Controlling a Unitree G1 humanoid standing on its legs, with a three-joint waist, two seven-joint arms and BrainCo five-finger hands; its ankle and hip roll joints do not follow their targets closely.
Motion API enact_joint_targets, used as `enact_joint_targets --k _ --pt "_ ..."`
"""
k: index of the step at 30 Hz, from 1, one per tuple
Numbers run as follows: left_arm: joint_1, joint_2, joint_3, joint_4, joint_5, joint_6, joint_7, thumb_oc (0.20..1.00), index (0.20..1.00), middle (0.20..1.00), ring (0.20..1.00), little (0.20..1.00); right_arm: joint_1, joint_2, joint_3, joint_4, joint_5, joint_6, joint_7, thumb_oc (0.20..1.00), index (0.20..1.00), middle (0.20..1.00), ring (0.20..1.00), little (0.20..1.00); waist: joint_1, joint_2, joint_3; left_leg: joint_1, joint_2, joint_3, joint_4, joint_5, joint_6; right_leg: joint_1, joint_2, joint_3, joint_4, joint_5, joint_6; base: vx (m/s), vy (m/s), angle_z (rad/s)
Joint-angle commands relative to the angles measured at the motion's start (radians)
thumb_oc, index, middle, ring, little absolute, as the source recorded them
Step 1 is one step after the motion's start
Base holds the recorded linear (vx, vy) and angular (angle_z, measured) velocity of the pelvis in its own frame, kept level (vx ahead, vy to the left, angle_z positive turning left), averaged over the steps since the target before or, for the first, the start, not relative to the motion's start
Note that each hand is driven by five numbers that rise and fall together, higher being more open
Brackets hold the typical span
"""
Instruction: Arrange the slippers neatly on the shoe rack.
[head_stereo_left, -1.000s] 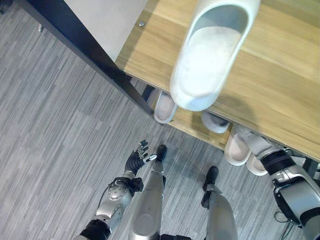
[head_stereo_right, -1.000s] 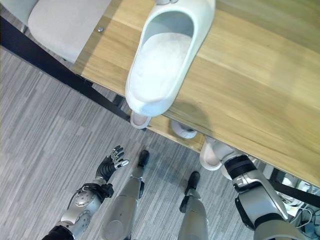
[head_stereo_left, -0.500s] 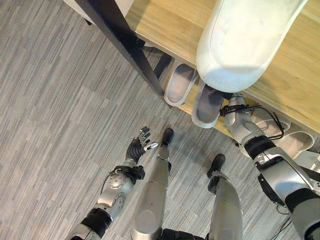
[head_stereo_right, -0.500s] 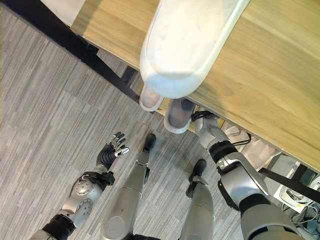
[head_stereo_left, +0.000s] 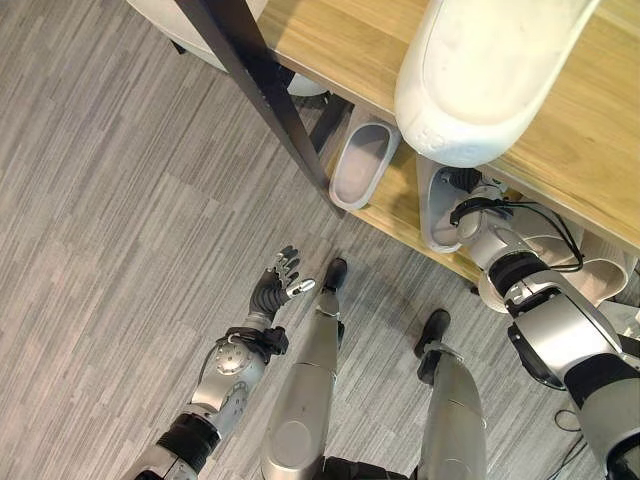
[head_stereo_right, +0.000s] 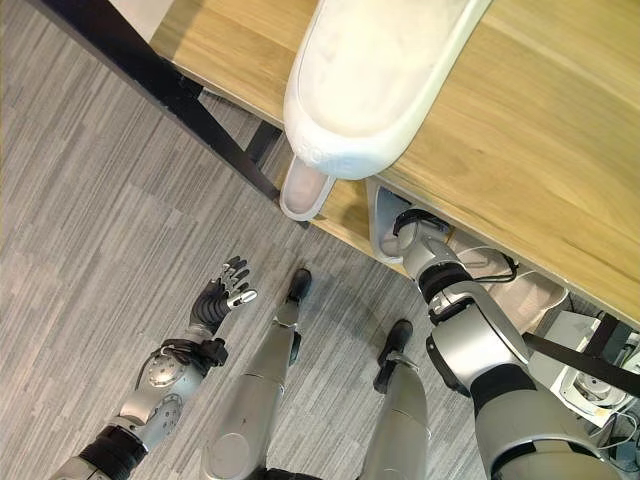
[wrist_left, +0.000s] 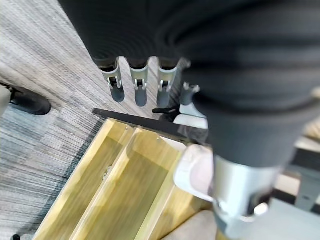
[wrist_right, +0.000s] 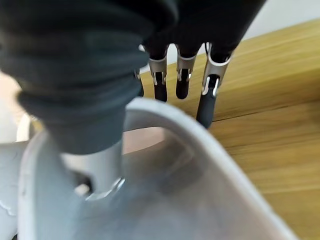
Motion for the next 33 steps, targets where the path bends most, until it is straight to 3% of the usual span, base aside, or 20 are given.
enact_joint_targets --k 1,2,3,4,12,18,28,33 --pt "0.011 0.023 -0.017 -0.054 -0.013 -0.03 0.0 1.0 1.0 1.0 1.0 1.0 0.025 -0.037 -0.011 -0.057 0.08 -0.03 0.002 1.0 1.0 1.0 1.0 1.0 0.026 -0.011 -0.026 0.001 0.003 0.016 0.11 -0.2 0.014 0.083 0.017 0.019 0.015 -0.118 -0.001 -0.04 0.023 -0.07" --pt "0.012 0.022 -0.013 -0.052 -0.018 -0.028 -0.002 1.0 1.0 1.0 1.0 1.0 0.033 -0.039 -0.019 -0.088 0.1 -0.041 0.008 1.0 1.0 1.0 1.0 1.0 0.023 -0.01 -0.029 -0.008 0.001 0.014 0.105 -0.172 0.018 0.077 0.017 0.016 0.011 -0.095 -0.007 0.02 -0.007 -0.03" --pt "0.014 0.022 -0.013 -0.052 -0.018 -0.028 -0.002 1.0 1.0 1.0 1.0 1.0 0.034 -0.038 -0.018 -0.088 0.1 -0.041 0.008 1.0 1.0 1.0 1.0 1.0 0.023 -0.013 -0.029 0.004 0.003 0.016 0.114 -0.204 0.015 0.087 0.017 0.02 0.019 -0.122 -0.004 -0.05 0.026 -0.02" --pt "0.015 0.02 -0.01 -0.05 -0.02 -0.024 -0.004 1.0 1.0 1.0 1.0 1.0 0.044 -0.039 -0.028 -0.117 0.113 -0.048 0.01 1.0 1.0 1.0 1.0 1.0 0.02 -0.011 -0.031 -0.007 0.002 0.015 0.113 -0.177 0.018 0.078 0.016 0.016 0.02 -0.1 -0.009 0.03 -0.006 -0.03" --pt "0.038 -0.003 0.018 -0.025 -0.014 0.0 0.007 1.0 1.0 1.0 1.0 1.0 0.191 -0.022 -0.155 -0.48 0.179 -0.119 -0.019 1.0 1.0 1.0 1.0 1.0 -0.012 -0.025 -0.04 0.005 0.009 0.02 0.145 -0.206 0.025 0.085 0.018 0.029 0.051 -0.121 -0.02 0.01 0.0 -0.02" --pt "0.051 -0.017 0.028 -0.017 0.005 0.01 0.012 1.0 1.0 1.0 1.0 1.0 0.318 0.025 -0.223 -0.624 0.175 -0.141 -0.039 1.0 1.0 1.0 1.0 1.0 -0.029 -0.03 -0.033 0.032 0.015 0.031 0.116 -0.204 0.029 0.1 0.021 0.035 0.02 -0.107 -0.018 0.0 0.0 -0.03" --pt "0.048 -0.025 0.039 -0.007 0.019 0.018 0.026 1.0 1.0 1.0 1.0 1.0 0.435 0.108 -0.264 -0.574 0.298 -0.171 -0.016 1.0 1.0 1.0 1.0 1.0 -0.053 -0.019 -0.025 0.033 0.012 0.041 0.106 -0.197 0.035 0.097 0.018 0.044 0.009 -0.095 -0.015 -0.01 0.009 -0.06" --pt "0.04 -0.021 0.036 0.004 0.023 0.023 0.028 1.0 1.0 1.0 1.0 1.0 0.42 0.172 -0.255 -0.464 0.463 -0.211 0.034 1.0 1.0 1.0 1.0 1.0 -0.05 -0.008 -0.022 0.022 0.01 0.045 0.11 -0.195 0.035 0.089 0.016 0.045 0.009 -0.091 -0.014 0.02 -0.004 0.0"
